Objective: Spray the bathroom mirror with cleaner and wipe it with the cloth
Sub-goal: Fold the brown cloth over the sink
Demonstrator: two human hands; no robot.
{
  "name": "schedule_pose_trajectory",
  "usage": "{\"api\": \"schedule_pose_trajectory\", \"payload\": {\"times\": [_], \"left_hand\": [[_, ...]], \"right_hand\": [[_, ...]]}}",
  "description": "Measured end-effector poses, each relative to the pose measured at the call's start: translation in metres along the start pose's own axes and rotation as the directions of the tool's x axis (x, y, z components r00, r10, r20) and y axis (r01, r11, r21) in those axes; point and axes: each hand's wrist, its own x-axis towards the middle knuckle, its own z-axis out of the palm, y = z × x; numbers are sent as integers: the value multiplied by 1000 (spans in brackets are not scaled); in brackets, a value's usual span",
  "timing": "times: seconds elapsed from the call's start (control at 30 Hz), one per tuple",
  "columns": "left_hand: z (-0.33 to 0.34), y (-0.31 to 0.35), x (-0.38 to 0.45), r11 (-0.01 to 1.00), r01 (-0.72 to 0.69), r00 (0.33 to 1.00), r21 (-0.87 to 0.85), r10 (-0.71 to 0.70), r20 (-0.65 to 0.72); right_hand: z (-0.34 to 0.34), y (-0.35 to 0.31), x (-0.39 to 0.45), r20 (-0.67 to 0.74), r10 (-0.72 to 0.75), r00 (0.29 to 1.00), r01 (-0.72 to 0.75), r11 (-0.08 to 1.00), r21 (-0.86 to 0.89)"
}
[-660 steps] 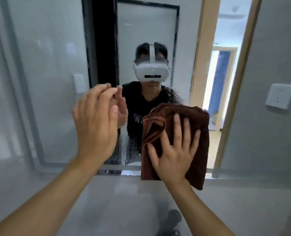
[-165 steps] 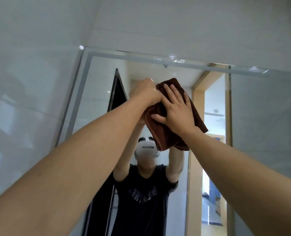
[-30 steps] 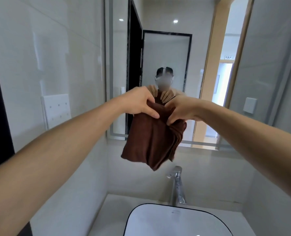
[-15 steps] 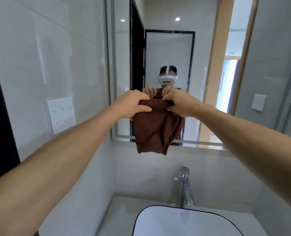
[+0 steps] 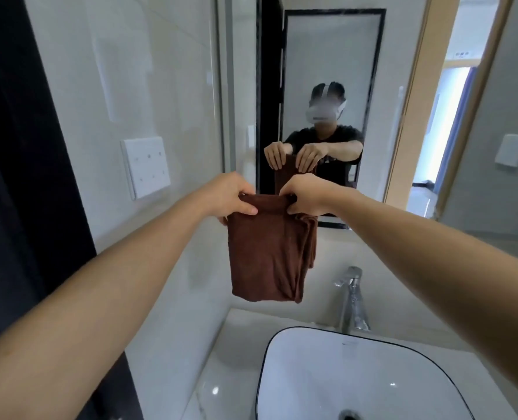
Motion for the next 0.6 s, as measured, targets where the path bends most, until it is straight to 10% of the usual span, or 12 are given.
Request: {"api": "schedule_pose_trajectory", "payload": {"times": [0.6], "left_hand": [[142,-103,-88,852,78,920,517,-261,291]], "right_hand": [[206,-85,-18,365,-159,917,111,983,149]]}}
